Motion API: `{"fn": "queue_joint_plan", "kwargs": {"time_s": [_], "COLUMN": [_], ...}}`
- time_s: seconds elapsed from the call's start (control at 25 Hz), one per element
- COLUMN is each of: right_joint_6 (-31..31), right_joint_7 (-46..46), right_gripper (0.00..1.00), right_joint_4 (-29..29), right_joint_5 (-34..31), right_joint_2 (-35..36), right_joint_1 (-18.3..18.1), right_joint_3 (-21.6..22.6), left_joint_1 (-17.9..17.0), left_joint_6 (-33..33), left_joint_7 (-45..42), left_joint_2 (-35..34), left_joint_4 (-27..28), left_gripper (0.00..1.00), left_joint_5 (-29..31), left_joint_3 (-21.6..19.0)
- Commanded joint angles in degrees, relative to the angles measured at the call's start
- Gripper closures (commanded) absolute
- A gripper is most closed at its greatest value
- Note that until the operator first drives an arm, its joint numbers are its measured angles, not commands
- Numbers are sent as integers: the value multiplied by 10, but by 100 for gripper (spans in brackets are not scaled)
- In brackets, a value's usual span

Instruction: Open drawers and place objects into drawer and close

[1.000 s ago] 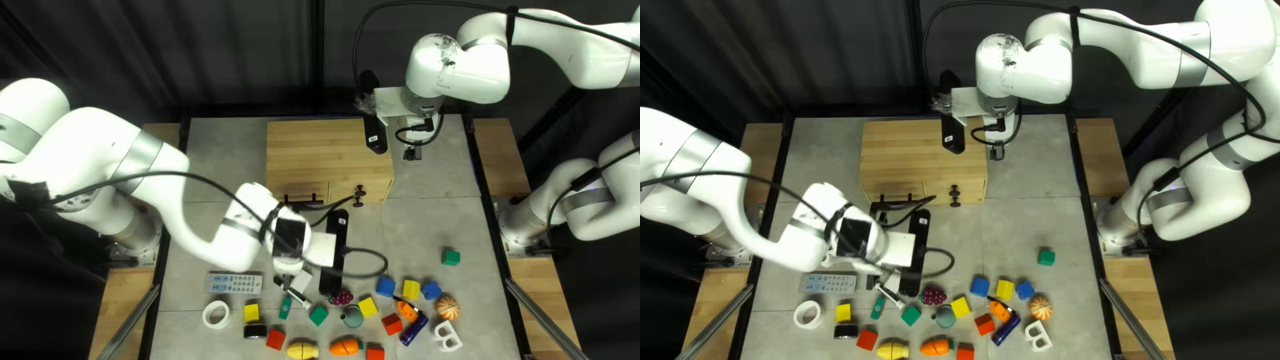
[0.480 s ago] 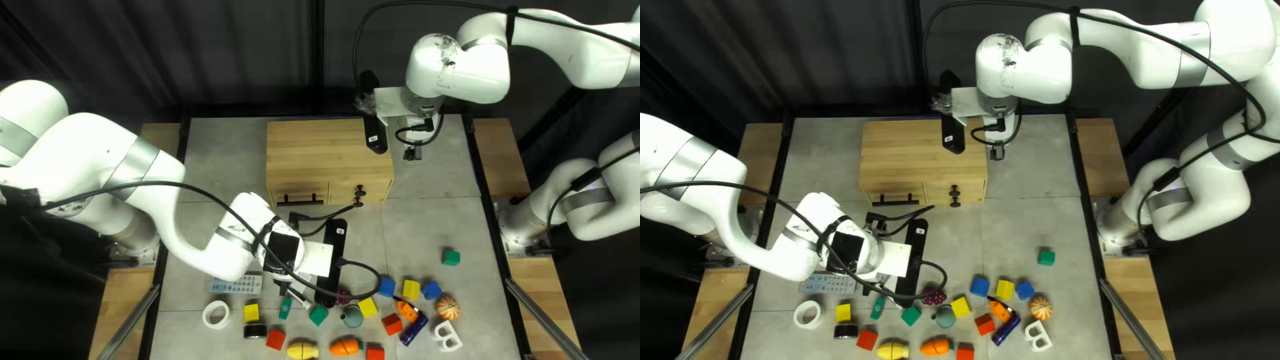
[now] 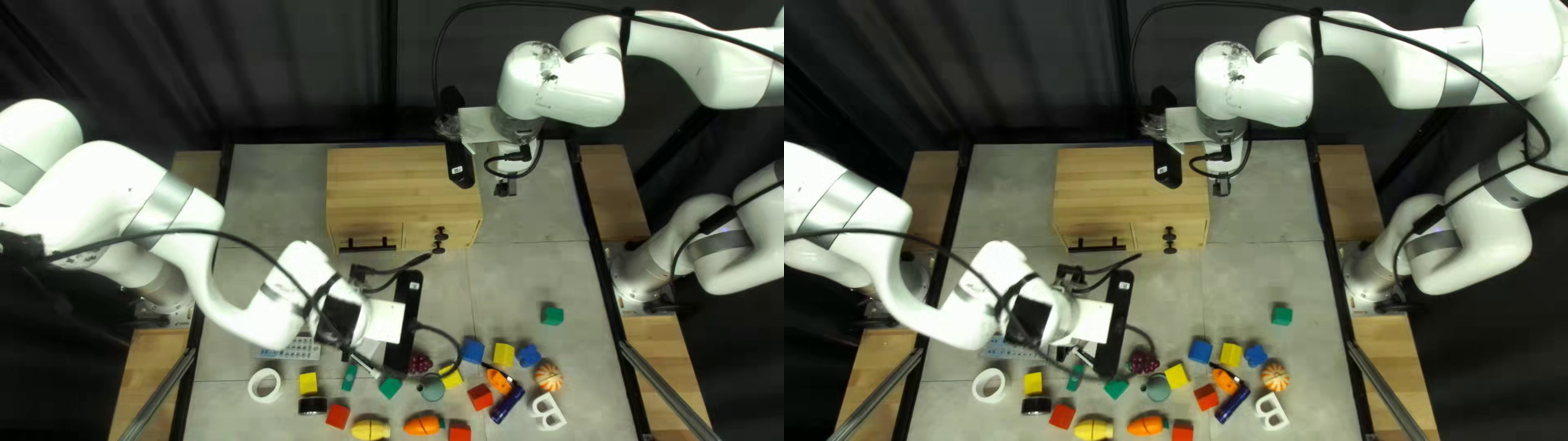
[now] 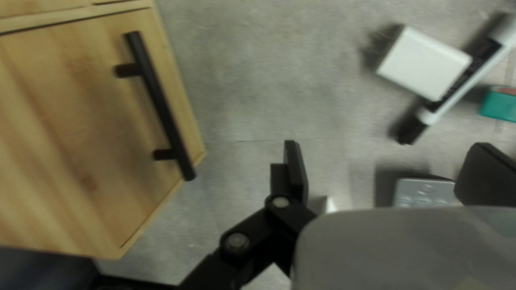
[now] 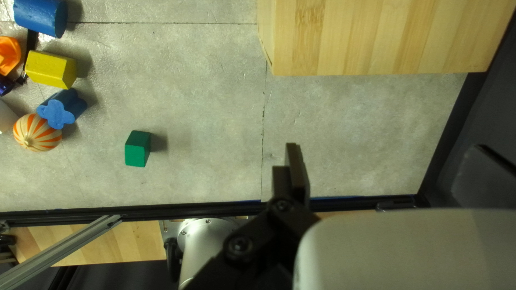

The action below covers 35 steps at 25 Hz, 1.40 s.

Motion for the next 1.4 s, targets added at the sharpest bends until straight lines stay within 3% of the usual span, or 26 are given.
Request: {"fn": "queue_joint_plan", "kwargs": {"time_s": [0.04,0.36,0.44,0.48,0.6,0.8,1.16,1.4], "right_joint_6": [0,0,28,63,105,120,63,-19], "right_joint_7": [0,0,26,65,144,254,298,280], "right_gripper": [0,0,0,0,0,0,0,0], "right_joint_4": [0,0,46,100,140,72,-95,-182], "right_joint_5": [0,0,-25,-40,-76,-155,-210,-235], "right_joint_2": [0,0,41,87,115,43,-126,-194], "right_joint_1": [0,0,3,0,-11,-31,-65,-105], "right_joint_3": [0,0,15,21,24,21,3,-64], "left_joint_1": [-4,-3,-3,-3,-3,-3,-3,-3], "left_joint_6": [1,2,2,2,2,2,2,2], "left_joint_7": [-7,-10,-10,-10,-10,-10,-10,-10], "left_joint_2": [0,18,18,18,18,18,18,18], "left_joint_4": [1,22,22,22,22,22,22,22], "left_gripper": [0,0,0,0,0,0,0,0], "left_joint_5": [21,36,36,36,36,36,36,36], "left_joint_3": [-2,3,3,3,3,3,3,3]}}
